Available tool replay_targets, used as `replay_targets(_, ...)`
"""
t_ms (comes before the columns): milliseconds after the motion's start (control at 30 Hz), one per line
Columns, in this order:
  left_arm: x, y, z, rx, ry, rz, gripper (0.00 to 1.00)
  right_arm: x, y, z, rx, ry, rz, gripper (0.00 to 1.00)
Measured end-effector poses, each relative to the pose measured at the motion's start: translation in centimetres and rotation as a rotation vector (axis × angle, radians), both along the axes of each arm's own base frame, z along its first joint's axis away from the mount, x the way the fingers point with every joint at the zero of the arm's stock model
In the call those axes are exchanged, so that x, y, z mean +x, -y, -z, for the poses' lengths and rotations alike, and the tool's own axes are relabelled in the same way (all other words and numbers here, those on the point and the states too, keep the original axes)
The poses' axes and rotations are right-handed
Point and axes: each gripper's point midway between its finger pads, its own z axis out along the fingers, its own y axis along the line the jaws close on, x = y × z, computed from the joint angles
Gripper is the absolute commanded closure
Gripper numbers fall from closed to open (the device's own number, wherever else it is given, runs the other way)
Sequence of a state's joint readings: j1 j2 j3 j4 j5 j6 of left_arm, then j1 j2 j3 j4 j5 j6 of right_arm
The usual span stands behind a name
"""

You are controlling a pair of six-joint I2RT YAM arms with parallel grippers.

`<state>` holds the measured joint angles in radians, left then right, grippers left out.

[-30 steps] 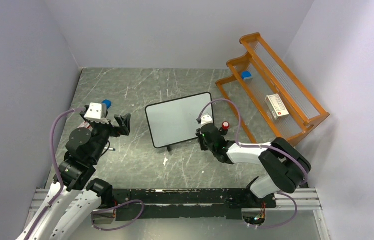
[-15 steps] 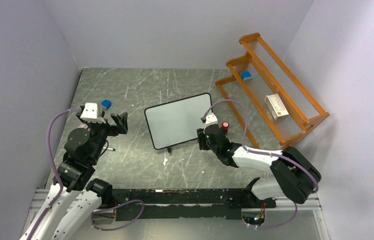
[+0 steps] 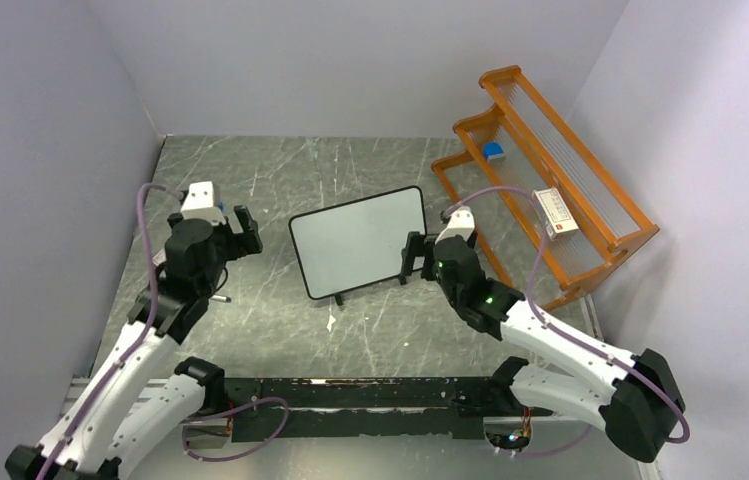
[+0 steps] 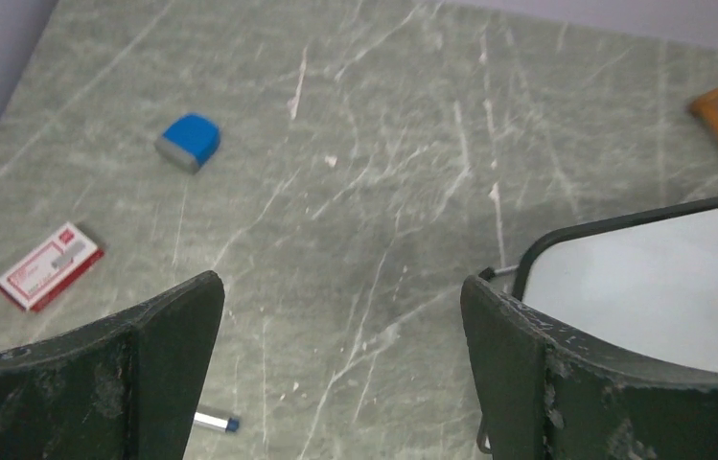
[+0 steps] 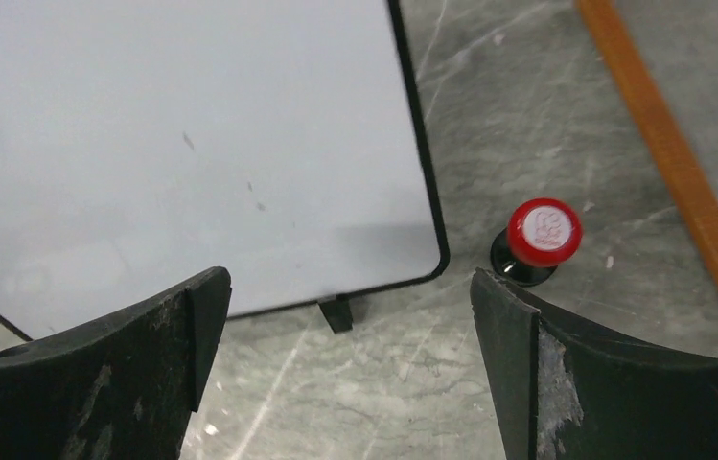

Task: Write a sentence on the whiteboard
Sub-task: Move the whiteboard stand to the center of the board, then pick up the whiteboard marker at the center of the board.

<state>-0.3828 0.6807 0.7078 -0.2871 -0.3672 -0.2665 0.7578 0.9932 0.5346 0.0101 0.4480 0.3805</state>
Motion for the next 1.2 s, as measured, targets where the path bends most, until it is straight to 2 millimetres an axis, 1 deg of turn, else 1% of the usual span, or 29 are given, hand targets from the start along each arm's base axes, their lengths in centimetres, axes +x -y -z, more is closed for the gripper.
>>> replay_targets(133,0.8,-0.3,2.5,0.0,-0.122,-0.065,0.04,0.9,0.8,-3.7,0.06,0.021,0.113,0.0)
replay_targets(200,0.9,-0.7,3.4,-0.015,-0.169,-0.104,0.04,0.7,1.1,-4.9,0.089,0.051,0.122,0.0)
replay_targets(267,0.8,-1.2,4.3,-0.033,-0.207,-0.146,0.04,0.3,1.5,-5.4,0.114,0.075,0.116,0.0)
replay_targets(367,0.3,-2.6,5.9,-0.058,-0.273,-0.222,0.04,-0.5,1.8,-5.7,0.137,0.101,0.09,0.0)
replay_targets(567,-0.7,-5.6,8.7,-0.13,-0.395,-0.371,0.04,-1.4,1.5,-7.1,0.175,0.144,0.03,0.0)
replay_targets(667,-1.1,-6.9,11.0,-0.176,-0.497,-0.43,0.04,-1.5,1.6,-7.3,0.181,0.149,0.025,0.0)
replay_targets(767,-1.7,-7.7,13.5,-0.212,-0.612,-0.476,0.04,-1.6,1.7,-7.3,0.18,0.148,0.028,0.0)
replay_targets(867,-2.3,-8.5,15.1,-0.244,-0.687,-0.52,0.04,-1.7,1.9,-7.3,0.18,0.149,0.031,0.0)
replay_targets(900,-2.5,-8.8,15.4,-0.26,-0.703,-0.531,0.05,-1.8,2.0,-7.3,0.181,0.15,0.032,0.0)
replay_targets(967,-2.6,-9.3,16.1,-0.291,-0.73,-0.554,0.25,-1.8,2.0,-7.4,0.182,0.151,0.034,0.0)
replay_targets(1000,-2.7,-9.5,16.5,-0.306,-0.744,-0.564,0.33,-1.8,2.1,-7.3,0.181,0.151,0.035,0.0)
replay_targets(1033,-2.8,-9.8,17.0,-0.32,-0.761,-0.579,0.37,-1.8,2.1,-7.3,0.181,0.151,0.037,0.0)
replay_targets(1100,-3.2,-10.3,18.3,-0.345,-0.805,-0.605,0.4,-1.8,2.2,-7.3,0.177,0.15,0.044,0.0)
replay_targets(1200,-4.0,-10.6,20.2,-0.379,-0.868,-0.632,0.42,-1.8,2.4,-7.2,0.172,0.148,0.051,0.0)
